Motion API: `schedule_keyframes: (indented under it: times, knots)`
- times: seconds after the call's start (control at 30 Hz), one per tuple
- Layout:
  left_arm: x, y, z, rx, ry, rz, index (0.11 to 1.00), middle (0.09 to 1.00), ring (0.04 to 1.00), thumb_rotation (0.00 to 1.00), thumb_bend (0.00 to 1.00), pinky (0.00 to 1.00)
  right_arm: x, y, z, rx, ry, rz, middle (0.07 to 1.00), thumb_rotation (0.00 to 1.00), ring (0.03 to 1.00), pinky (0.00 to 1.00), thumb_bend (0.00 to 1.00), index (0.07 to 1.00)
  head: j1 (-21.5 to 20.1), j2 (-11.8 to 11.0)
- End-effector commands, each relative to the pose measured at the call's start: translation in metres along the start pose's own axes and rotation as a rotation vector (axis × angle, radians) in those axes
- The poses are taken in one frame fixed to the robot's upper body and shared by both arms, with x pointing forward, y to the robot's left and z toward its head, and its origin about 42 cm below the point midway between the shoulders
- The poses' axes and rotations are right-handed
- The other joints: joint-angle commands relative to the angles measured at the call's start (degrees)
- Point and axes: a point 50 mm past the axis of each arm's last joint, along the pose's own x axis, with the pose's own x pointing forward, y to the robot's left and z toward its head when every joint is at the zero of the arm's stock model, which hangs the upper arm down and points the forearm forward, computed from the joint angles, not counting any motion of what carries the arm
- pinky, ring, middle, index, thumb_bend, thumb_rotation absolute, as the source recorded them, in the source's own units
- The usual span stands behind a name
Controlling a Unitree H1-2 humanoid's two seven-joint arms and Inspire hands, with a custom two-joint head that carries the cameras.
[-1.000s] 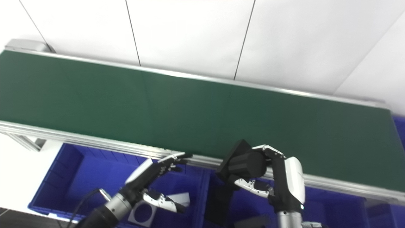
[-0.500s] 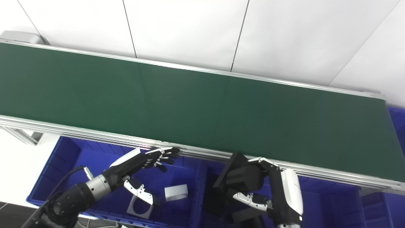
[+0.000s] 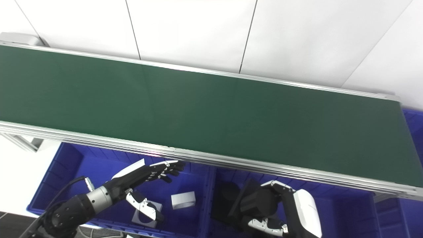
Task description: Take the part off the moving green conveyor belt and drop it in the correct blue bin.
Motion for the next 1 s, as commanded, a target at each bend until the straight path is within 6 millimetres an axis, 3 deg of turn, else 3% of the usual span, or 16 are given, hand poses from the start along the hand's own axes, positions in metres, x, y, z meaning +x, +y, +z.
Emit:
schedule_keyframes:
  times: [0.0, 0.07, 0.13, 0.2, 0.37, 0.47, 0.67, 0.73, 0.87, 0.97]
  knots:
    - [0.001, 0.003, 0.010, 0.025, -0.037, 0.017, 0.913, 0.912, 0.880, 0.14, 0.85, 0.79, 0.002, -0.006, 0.001, -0.038, 0.039, 0.006, 0.505, 0.00, 0.603, 0.53, 0.52, 0.485, 0.0, 0.0]
    - [0.001, 0.002, 0.010, 0.029, -0.037, 0.022, 0.918, 0.912, 0.879, 0.14, 0.85, 0.79, 0.003, -0.007, 0.001, -0.067, 0.077, 0.028, 0.508, 0.00, 0.637, 0.55, 0.52, 0.487, 0.0, 0.0]
    - [0.002, 0.002, 0.010, 0.030, -0.039, 0.026, 0.918, 0.912, 0.865, 0.12, 0.85, 0.77, 0.003, -0.007, 0.002, -0.076, 0.095, 0.036, 0.707, 0.11, 0.715, 0.60, 0.51, 0.495, -0.2, 0.1]
    - [0.002, 0.002, 0.010, 0.030, -0.042, 0.029, 0.916, 0.908, 0.862, 0.10, 0.85, 0.77, 0.002, -0.006, 0.002, -0.074, 0.100, 0.039, 0.823, 0.20, 0.800, 0.68, 0.68, 0.749, -0.4, 0.0]
    - [0.003, 0.001, 0.010, 0.019, -0.050, 0.049, 0.922, 0.921, 0.869, 0.12, 0.85, 0.77, 0.001, -0.002, 0.000, -0.075, 0.075, 0.038, 0.956, 0.38, 0.949, 0.83, 0.82, 0.897, -1.2, 0.2]
    - [0.004, -0.005, 0.015, -0.006, -0.041, 0.080, 0.936, 0.933, 0.866, 0.15, 0.85, 0.75, -0.002, 0.002, 0.001, -0.074, 0.069, 0.018, 0.994, 0.44, 0.992, 0.90, 0.87, 0.949, -1.4, 0.2]
    - [0.005, -0.029, 0.030, -0.120, -0.051, 0.143, 0.996, 0.997, 0.910, 0.24, 0.82, 0.75, -0.005, 0.008, 0.003, -0.050, 0.067, -0.020, 1.000, 0.52, 1.000, 0.91, 0.92, 0.997, -1.1, 0.4]
    - [0.006, -0.037, 0.033, -0.141, -0.052, 0.167, 1.000, 1.000, 0.928, 0.25, 0.83, 0.74, -0.006, 0.009, 0.004, -0.037, 0.065, -0.029, 1.000, 0.53, 1.000, 0.90, 0.93, 1.000, -0.8, 0.6]
    - [0.009, -0.050, 0.036, -0.178, -0.055, 0.212, 1.000, 1.000, 0.945, 0.23, 0.84, 0.82, -0.006, 0.013, 0.009, -0.016, 0.046, -0.041, 1.000, 0.56, 0.994, 0.86, 0.93, 1.000, -0.3, 0.6]
    - [0.012, -0.055, 0.034, -0.178, -0.034, 0.217, 1.000, 1.000, 0.964, 0.25, 0.85, 0.81, -0.007, 0.019, 0.017, 0.091, -0.014, -0.029, 1.000, 0.55, 0.964, 0.79, 0.91, 1.000, 0.0, 0.4]
